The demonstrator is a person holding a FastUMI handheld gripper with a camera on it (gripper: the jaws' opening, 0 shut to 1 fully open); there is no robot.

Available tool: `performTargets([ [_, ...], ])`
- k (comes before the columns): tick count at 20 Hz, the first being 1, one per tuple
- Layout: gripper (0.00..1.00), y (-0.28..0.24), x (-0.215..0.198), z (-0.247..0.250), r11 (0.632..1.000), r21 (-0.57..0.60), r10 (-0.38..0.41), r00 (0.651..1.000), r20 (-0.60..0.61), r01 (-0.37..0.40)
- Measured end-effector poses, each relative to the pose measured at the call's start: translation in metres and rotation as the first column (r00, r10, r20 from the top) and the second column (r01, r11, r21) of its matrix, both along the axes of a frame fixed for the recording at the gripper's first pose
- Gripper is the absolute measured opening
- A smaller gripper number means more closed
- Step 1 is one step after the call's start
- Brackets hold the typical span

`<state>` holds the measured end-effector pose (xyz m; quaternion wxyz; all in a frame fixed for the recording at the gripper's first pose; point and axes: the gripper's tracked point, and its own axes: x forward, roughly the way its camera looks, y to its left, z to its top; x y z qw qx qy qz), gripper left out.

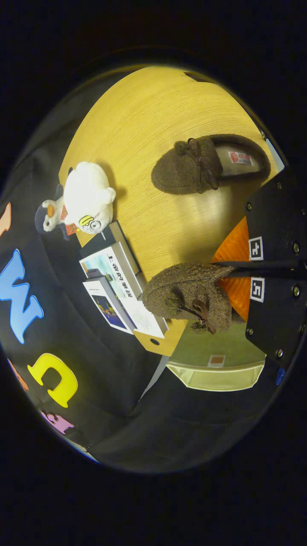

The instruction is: Open the storage box then place both shoes into the box .Put the left shoe in first, then the right shoe, with the right side of both shoes facing outward in a uniform manner.

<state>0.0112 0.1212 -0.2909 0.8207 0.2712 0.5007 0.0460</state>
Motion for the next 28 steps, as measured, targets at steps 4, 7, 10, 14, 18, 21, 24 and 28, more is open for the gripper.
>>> performTargets([
  [4, 0.0, 0.032, 0.012, 0.036, 0.999, 0.041, 0.017, 0.999, 0.036, -0.018],
  [7, 0.0, 0.062, 0.021, 0.058, 0.997, 0.053, 0.055, 0.995, 0.079, -0.059],
  [10, 0.0, 0.102, 0.025, 0.079, 0.991, 0.092, 0.086, 0.989, 0.117, -0.097],
  [14, 0.01, 0.15, 0.029, 0.088, 0.984, 0.108, 0.127, 0.982, 0.14, -0.143],
  [18, 0.0, 0.193, 0.023, 0.084, 0.977, 0.117, 0.162, 0.977, 0.138, -0.178],
  [21, 0.0, 0.22, 0.022, 0.074, 0.976, 0.11, 0.171, 0.976, 0.132, -0.186],
  [24, 0.0, 0.242, 0.019, 0.063, 0.979, 0.09, 0.173, 0.977, 0.126, -0.185],
  [28, 0.0, 0.271, 0.016, 0.039, 0.98, 0.08, 0.174, 0.981, 0.088, -0.182],
])
